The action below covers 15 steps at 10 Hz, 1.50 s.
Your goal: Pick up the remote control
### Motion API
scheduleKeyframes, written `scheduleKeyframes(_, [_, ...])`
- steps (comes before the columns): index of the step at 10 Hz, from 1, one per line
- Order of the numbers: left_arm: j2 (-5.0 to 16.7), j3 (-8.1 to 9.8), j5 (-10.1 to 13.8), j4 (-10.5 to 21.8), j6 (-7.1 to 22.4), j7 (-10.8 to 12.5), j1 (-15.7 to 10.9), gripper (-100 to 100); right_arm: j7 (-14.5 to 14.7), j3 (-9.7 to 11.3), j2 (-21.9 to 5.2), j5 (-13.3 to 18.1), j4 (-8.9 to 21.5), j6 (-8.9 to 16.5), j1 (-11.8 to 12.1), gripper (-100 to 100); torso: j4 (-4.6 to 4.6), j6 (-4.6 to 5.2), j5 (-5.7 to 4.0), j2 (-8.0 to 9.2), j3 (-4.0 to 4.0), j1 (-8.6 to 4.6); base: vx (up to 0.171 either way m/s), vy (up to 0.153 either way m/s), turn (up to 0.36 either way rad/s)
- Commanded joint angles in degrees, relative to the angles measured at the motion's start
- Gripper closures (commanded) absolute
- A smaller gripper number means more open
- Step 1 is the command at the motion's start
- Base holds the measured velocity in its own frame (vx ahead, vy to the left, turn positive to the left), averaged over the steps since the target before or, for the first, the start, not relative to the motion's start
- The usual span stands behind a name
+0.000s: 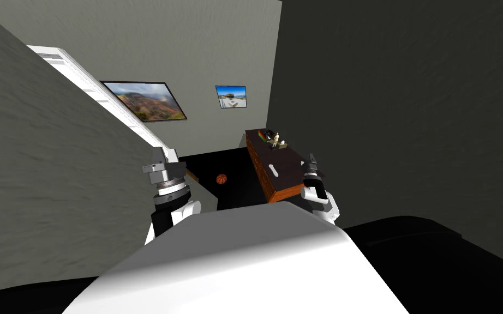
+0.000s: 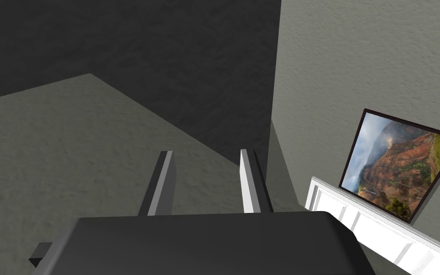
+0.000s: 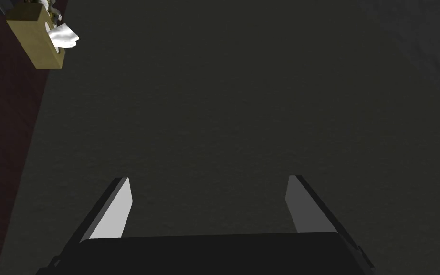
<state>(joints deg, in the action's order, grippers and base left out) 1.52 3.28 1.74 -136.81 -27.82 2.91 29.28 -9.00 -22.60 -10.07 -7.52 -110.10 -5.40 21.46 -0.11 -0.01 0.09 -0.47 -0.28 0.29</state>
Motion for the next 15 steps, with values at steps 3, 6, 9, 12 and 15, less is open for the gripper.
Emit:
scheduleKeyframes(3, [0.00, 0.00, 0.00, 0.00, 0.00, 0.00, 0.00, 0, -1.53, -2.53, -0.56, -2.76, 4.44, 6.10, -1.31, -100, 0.01, 0.00, -0.02, 0.07, 0.04, -0.04, 0.092, 0.089, -0.051])
scheduleKeyframes(6, [0.00, 0.00, 0.00, 0.00, 0.00, 0.00, 0.00, 0, -2.24, -3.57, -0.81, -4.11, 6.72, 10.19, -1.99, -100, 0.00, 0.00, -0.02, -0.01, -0.01, -0.04, 0.099, 0.081, -0.048])
scheduleKeyframes(9, [0.00, 0.00, 0.00, 0.00, 0.00, 0.00, 0.00, 0, -3.77, -5.39, -1.37, -6.93, 10.85, 15.24, -3.31, -100, -0.01, -0.01, -0.02, -0.03, -0.02, -0.09, 0.118, 0.084, -0.053])
scheduleKeyframes(12, [0.01, 0.00, 0.00, 0.00, 0.00, 0.00, -0.01, 0, -4.59, -6.17, -1.68, -8.39, 12.87, 19.37, -3.94, -100, 0.03, -0.01, -0.04, 0.15, 0.08, -0.23, 0.069, 0.049, -0.022])
scheduleKeyframes(15, [0.00, 0.00, 0.00, 0.00, 0.00, 0.00, 0.00, 0, -5.43, -6.85, -2.01, -9.87, 14.86, 23.93, -4.55, -100, 0.00, 0.00, -0.03, -0.02, -0.01, -0.07, 0.107, 0.068, -0.046])
